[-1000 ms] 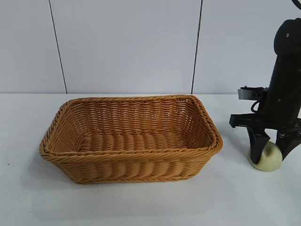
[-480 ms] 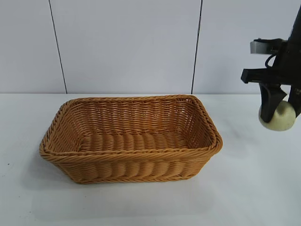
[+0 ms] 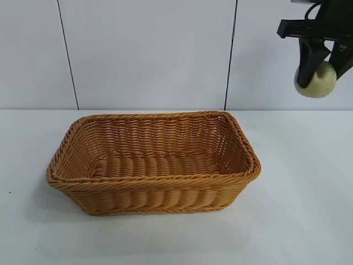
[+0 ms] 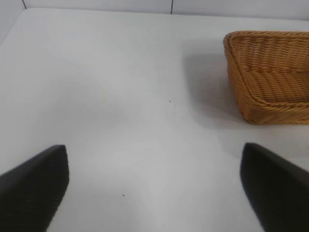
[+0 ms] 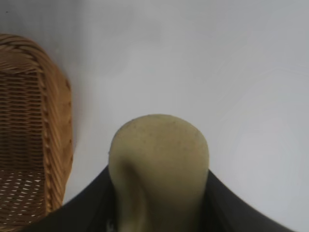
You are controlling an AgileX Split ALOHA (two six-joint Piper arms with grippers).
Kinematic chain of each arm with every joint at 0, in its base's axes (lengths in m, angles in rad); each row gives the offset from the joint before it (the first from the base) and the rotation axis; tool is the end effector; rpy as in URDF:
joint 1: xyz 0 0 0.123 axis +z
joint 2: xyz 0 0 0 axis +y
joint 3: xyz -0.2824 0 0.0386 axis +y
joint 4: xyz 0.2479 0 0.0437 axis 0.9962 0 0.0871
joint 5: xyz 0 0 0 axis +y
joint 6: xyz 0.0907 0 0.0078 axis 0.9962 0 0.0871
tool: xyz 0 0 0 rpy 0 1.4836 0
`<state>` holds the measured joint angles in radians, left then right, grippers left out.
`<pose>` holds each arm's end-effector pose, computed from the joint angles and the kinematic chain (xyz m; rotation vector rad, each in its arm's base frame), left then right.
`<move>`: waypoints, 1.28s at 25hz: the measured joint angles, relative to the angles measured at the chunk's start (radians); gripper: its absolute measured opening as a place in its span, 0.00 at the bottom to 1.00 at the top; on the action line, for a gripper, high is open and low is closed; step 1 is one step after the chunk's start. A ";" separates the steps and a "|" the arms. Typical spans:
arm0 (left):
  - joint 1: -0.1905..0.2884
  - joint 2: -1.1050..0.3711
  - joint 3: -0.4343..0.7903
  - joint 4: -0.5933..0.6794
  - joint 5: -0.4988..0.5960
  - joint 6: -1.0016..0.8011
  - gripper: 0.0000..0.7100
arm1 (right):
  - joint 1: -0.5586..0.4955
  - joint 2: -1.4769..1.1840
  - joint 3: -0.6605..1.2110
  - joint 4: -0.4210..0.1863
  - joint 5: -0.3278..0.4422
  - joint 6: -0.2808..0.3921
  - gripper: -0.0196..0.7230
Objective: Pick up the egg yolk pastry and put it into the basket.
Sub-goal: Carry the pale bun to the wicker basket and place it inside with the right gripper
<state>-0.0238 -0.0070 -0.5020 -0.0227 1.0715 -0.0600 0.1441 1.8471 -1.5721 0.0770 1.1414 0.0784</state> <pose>-0.0067 -0.0017 0.2768 -0.0357 2.0465 -0.0795 0.3814 0.0618 0.2707 -0.0612 2.9056 0.1459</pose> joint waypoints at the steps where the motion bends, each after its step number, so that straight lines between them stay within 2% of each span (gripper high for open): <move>1: 0.000 0.000 0.000 0.000 0.000 0.000 0.98 | 0.019 0.000 0.000 0.001 0.000 0.001 0.42; 5: 0.000 0.000 0.000 0.000 0.000 0.000 0.98 | 0.122 0.012 0.000 0.007 -0.015 0.016 0.42; 12: 0.000 0.000 0.000 0.000 0.000 0.000 0.98 | 0.315 0.047 0.000 0.011 -0.091 0.066 0.42; 18: 0.000 0.000 0.000 0.000 0.000 0.000 0.98 | 0.439 0.110 -0.003 0.013 -0.166 0.097 0.42; 26: 0.000 0.000 0.000 0.000 0.000 0.000 0.98 | 0.477 0.239 -0.003 0.013 -0.332 0.139 0.42; 32: 0.000 0.000 0.000 0.000 0.000 0.000 0.98 | 0.477 0.335 -0.003 0.015 -0.376 0.140 0.42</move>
<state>-0.0238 -0.0070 -0.5020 -0.0227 1.0715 -0.0600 0.6210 2.1823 -1.5753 0.0923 0.7654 0.2181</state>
